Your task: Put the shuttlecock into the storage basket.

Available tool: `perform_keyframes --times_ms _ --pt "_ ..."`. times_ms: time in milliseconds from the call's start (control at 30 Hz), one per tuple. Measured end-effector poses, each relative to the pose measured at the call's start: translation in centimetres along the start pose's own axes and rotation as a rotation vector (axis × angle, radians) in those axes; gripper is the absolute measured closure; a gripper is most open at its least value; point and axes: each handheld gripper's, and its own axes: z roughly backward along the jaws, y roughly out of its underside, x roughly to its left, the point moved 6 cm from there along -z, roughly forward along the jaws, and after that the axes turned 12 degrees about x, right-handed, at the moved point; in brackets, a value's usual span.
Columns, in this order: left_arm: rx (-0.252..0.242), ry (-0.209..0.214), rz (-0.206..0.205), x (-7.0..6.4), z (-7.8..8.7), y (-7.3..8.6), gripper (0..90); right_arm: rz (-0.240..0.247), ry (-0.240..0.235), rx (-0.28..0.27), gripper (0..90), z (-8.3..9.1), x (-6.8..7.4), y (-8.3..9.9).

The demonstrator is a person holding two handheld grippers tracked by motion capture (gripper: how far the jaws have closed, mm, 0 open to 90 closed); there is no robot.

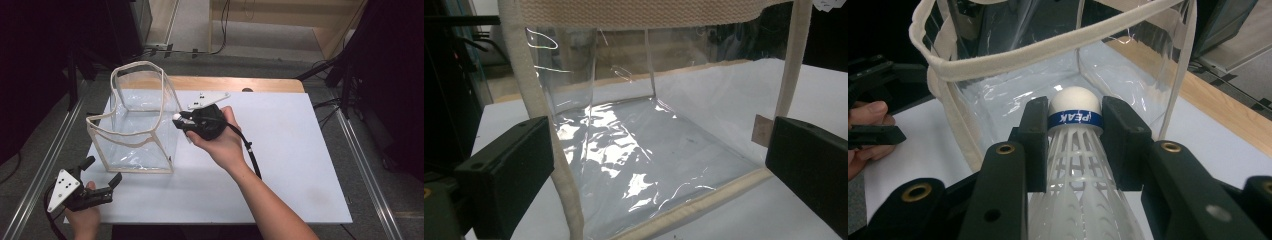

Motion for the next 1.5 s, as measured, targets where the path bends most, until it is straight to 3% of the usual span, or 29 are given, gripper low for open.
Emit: perform_keyframes --times_ms 1500 --pt "0.000 0.006 0.007 0.0 0.1 0.0 0.0 0.027 -0.014 -0.054 63.2 0.9 0.7 -3.6"
